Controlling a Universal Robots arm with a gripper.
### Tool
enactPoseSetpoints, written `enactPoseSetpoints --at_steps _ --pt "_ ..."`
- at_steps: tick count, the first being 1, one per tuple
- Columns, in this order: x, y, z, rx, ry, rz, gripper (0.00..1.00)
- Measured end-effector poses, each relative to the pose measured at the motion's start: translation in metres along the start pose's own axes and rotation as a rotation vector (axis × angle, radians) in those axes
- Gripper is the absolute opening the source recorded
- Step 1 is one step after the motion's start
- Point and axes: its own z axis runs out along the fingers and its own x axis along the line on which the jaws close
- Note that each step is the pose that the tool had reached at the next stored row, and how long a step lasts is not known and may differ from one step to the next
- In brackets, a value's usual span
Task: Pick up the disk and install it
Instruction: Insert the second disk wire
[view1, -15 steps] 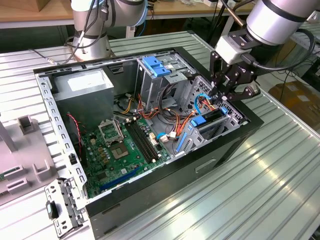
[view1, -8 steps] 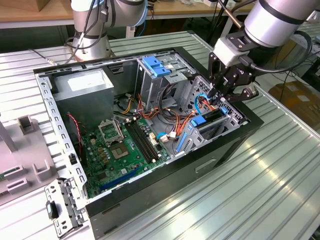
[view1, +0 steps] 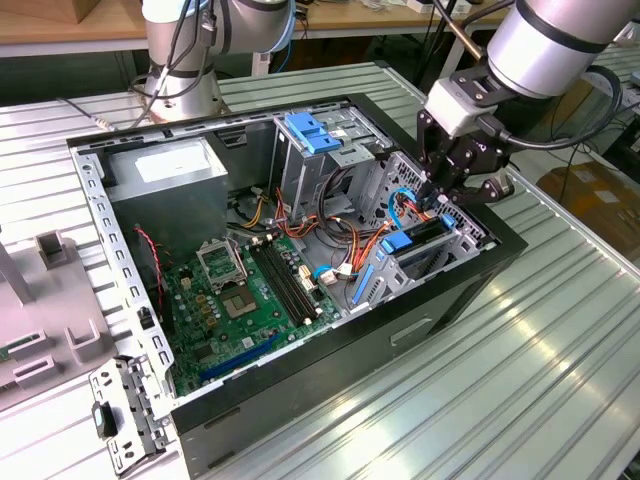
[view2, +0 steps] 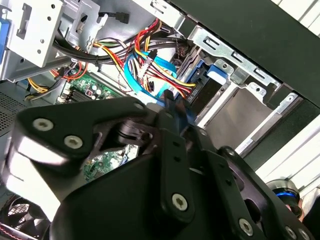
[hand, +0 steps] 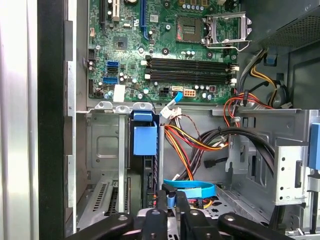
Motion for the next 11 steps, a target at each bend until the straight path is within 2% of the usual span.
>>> enactPoseSetpoints --at_steps 1,8,10,11 --pt "0.0000 0.0000 0.0000 0.0000 0.0000 0.000 0.16" --pt "0.0002 0.0001 0.0003 0.0000 -0.0001 0.000 0.16" --pt "0.0021 0.0002 0.0010 0.0000 -0.0002 0.000 0.16" --pt "0.0057 0.0003 0.0024 0.0000 -0.0012 0.000 0.16"
